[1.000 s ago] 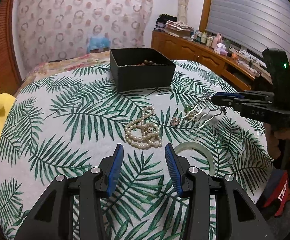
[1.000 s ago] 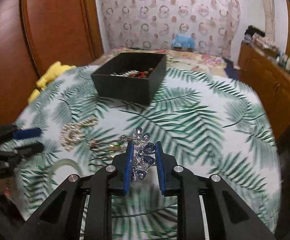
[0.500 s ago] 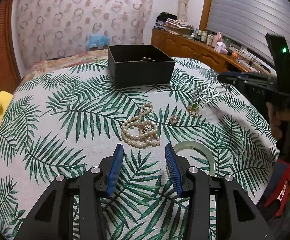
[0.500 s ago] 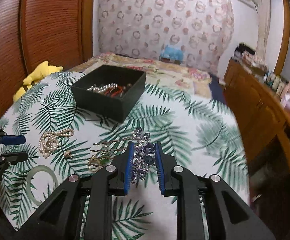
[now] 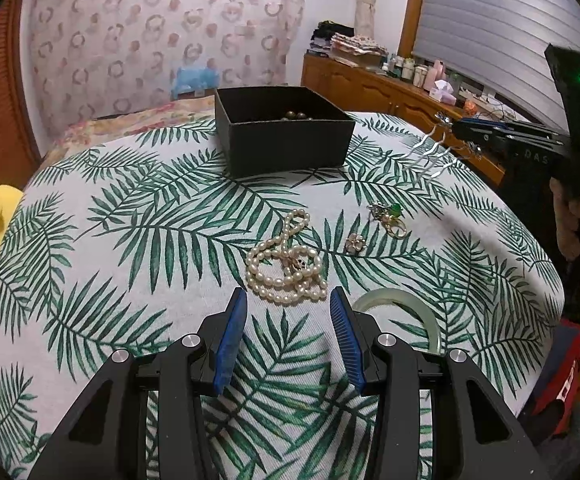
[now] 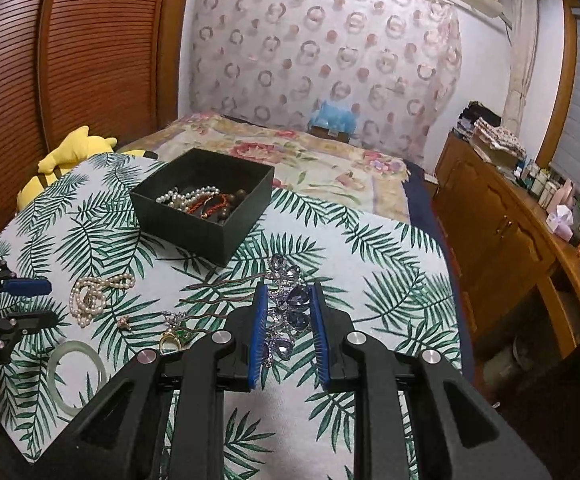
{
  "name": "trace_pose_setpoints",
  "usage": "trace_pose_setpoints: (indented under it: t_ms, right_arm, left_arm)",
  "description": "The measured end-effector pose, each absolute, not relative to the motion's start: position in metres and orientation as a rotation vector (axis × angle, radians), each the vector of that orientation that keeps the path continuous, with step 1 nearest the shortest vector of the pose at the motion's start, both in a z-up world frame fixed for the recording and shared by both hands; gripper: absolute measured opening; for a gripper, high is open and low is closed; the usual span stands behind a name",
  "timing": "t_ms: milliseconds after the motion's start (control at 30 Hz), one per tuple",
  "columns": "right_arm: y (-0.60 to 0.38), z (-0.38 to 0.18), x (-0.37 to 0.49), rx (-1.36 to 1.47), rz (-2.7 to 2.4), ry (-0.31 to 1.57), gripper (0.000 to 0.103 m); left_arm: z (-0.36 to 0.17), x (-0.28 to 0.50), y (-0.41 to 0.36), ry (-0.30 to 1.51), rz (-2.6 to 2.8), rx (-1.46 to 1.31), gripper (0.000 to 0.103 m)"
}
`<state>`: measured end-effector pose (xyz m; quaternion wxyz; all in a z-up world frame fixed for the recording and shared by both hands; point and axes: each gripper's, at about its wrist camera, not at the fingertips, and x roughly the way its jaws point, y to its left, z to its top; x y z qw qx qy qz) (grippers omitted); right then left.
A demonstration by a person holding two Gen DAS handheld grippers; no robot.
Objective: Organize jewelry
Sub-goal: 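Grasp the remaining pearl strand with the left tool while the right tool holds the brooch, then carry the pearl strand with the left tool while the right tool carries the brooch toward the box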
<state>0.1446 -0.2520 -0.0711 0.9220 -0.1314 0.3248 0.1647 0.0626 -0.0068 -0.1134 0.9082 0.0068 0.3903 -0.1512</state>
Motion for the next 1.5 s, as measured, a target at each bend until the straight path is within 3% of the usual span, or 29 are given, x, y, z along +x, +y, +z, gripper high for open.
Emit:
trace_pose_setpoints:
  t_ms: [233, 433, 667, 700, 733, 967, 1500]
  right_arm:
    - [-0.248, -0.081, 0.144, -0.25, 0.358, 0.684, 0.023]
    - [-0.242, -0.087, 0.143, -0.246, 0.376, 0.692, 0.023]
    - [-0.241, -0.088, 0.143, -0.246, 0.385, 0.691, 0.023]
    - [-0.241, -0.088, 0.143, -0.246, 0.383, 0.692, 0.023]
    - [-0.241, -0.088, 0.143, -0.245, 0.385, 0.692, 0.023]
    - [-0.239, -0.089, 0.14, -0.241, 0.394, 0.693, 0.023]
    - [-0.231, -0.065, 0.156, -0.215, 0.428, 0.645, 0.023]
  left_arm:
    - [-0.113, 0.084, 0.0, 0.814, -0.301, 0.002, 0.039]
    - [-0.117, 0.105, 0.005, 0.848, -0.284, 0.0, 0.018]
    - [-0.124, 0.114, -0.004, 0.884, -0.272, 0.071, 0.018]
    - [-0.124, 0.114, -0.005, 0.882, -0.274, 0.077, 0.017]
    - [-0.125, 0.114, -0.006, 0.881, -0.278, 0.088, 0.004]
    - [-0.116, 0.113, -0.001, 0.852, -0.288, 0.068, 0.004]
    - [-0.016, 0.106, 0.001, 0.623, -0.306, 0.03, 0.004]
